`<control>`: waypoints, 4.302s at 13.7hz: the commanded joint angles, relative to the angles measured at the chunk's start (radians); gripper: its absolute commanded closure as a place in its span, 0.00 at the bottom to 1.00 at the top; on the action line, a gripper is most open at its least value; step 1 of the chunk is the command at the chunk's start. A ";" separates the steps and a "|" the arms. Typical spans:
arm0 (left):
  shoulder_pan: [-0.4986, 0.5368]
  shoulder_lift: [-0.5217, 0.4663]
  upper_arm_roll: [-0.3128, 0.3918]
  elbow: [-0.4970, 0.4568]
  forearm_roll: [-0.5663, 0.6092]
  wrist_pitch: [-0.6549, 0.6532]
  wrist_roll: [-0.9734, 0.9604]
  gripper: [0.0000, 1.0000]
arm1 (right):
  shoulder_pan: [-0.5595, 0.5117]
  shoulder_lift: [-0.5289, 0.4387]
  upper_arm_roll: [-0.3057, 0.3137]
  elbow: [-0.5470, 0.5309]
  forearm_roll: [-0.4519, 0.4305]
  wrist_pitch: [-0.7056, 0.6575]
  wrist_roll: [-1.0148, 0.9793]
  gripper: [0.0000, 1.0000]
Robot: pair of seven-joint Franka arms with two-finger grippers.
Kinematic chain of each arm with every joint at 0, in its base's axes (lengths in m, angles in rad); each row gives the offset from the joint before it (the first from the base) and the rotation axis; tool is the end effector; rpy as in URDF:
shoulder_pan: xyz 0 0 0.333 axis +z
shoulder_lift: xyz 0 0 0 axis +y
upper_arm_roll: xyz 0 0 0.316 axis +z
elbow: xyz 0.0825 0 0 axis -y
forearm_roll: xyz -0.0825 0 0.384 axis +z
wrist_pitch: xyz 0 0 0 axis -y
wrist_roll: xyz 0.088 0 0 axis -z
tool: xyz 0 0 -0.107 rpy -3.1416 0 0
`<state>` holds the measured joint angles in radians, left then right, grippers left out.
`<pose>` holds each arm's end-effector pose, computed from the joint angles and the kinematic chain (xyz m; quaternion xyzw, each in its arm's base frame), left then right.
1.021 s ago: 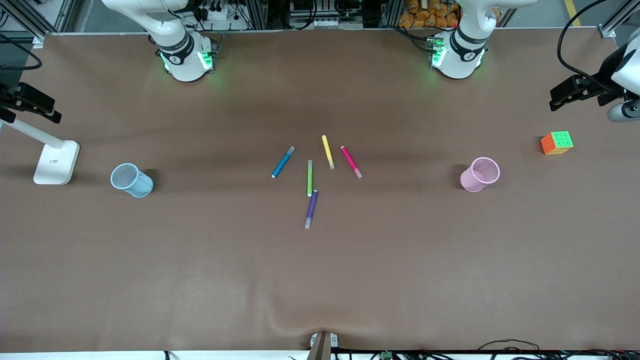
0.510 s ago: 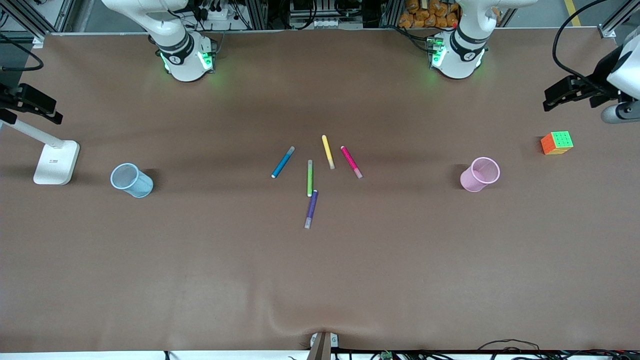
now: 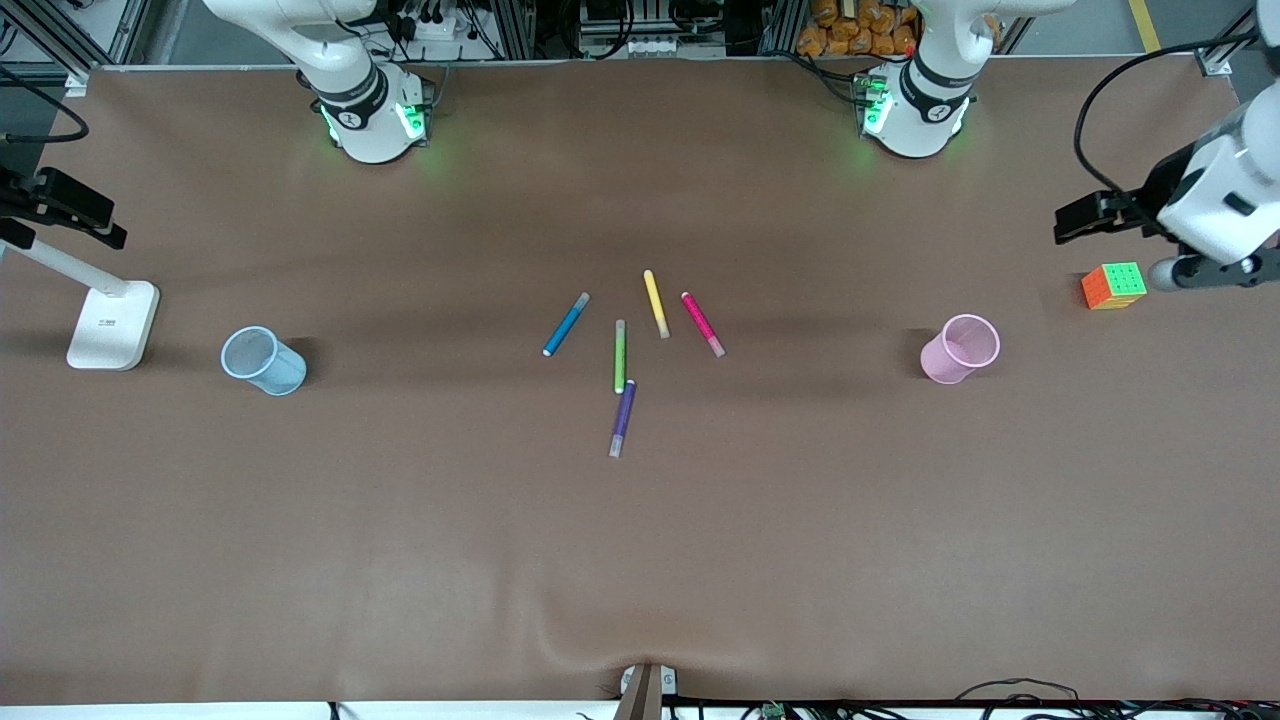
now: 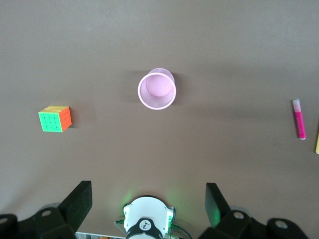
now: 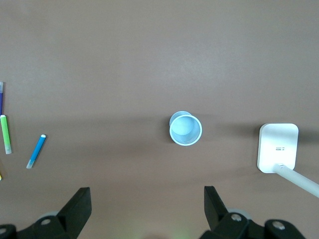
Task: Place pink and blue markers in matching cups
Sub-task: 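Move the left gripper past the pink cup toward the pink marker, then grasp the pink marker with the left gripper while the right gripper reaches out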
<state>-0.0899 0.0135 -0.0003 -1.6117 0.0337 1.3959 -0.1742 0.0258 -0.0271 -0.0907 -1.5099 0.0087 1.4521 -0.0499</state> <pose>0.5342 -0.0442 0.5852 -0.9924 -0.0427 0.1112 0.0317 0.5328 -0.0344 0.6573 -0.9998 0.0070 0.0151 0.0064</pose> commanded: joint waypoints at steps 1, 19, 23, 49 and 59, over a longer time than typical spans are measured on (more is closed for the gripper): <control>-0.010 0.012 -0.016 -0.014 -0.047 -0.012 -0.085 0.00 | -0.009 0.009 0.005 0.017 0.013 -0.004 0.001 0.00; -0.034 0.180 -0.190 -0.251 -0.084 0.339 -0.465 0.00 | -0.018 0.019 0.002 0.017 0.013 -0.006 -0.002 0.00; -0.039 0.209 -0.201 -0.251 -0.175 0.353 -0.538 0.00 | -0.018 0.019 0.002 0.017 0.013 -0.006 -0.002 0.00; -0.163 0.445 -0.204 -0.235 -0.457 0.514 -0.594 0.00 | -0.023 0.064 0.002 0.017 0.008 -0.006 -0.004 0.00; -0.290 0.591 -0.202 -0.203 -0.491 0.739 -0.699 0.00 | -0.032 0.153 0.000 0.011 -0.004 -0.007 -0.004 0.00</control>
<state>-0.3533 0.5703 -0.2072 -1.8450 -0.4386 2.1078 -0.8457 0.0132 0.1142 -0.0990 -1.5119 0.0067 1.4520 -0.0501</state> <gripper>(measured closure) 0.000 0.000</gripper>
